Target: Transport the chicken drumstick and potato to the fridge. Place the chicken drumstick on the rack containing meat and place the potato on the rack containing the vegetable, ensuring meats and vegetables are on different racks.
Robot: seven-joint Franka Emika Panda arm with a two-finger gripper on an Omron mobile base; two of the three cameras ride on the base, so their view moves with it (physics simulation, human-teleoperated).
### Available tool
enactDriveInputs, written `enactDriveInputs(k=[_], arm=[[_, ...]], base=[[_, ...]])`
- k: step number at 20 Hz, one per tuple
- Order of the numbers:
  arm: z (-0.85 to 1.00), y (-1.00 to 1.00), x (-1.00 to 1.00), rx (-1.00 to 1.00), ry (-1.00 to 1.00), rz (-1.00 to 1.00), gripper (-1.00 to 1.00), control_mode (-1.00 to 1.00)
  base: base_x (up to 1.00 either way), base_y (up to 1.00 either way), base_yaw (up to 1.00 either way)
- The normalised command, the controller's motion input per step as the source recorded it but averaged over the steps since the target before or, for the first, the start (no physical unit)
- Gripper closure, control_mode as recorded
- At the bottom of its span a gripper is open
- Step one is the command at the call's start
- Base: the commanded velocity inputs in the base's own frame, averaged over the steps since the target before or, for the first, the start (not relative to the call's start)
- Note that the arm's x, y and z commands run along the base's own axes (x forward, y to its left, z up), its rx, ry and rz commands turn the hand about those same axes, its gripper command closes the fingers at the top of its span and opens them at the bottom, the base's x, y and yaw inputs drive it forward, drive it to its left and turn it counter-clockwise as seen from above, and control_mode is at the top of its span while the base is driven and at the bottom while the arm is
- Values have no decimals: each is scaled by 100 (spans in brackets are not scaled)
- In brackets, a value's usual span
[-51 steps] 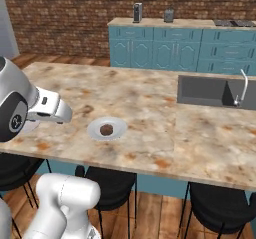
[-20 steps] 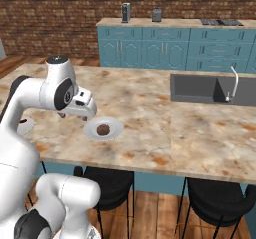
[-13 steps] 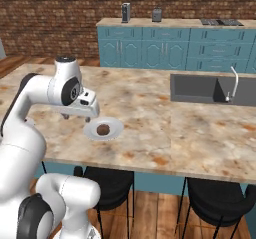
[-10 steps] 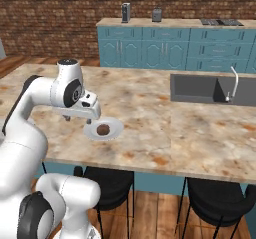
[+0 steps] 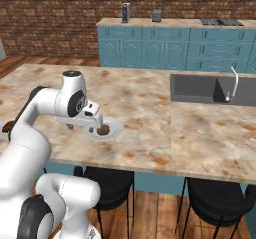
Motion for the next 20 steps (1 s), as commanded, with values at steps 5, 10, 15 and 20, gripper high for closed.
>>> enactDriveInputs(k=[5, 10, 15, 20], arm=[[-38, -1, 46, 0, 0, 0, -100, -100], [-3, -2, 56, 0, 3, 0, -100, -100], [-13, 0, 49, 0, 8, 0, -100, -100], [-29, 0, 41, 0, 12, 0, -100, -100]], base=[[0, 0, 0], [0, 0, 0], [0, 0, 0], [0, 0, 0]])
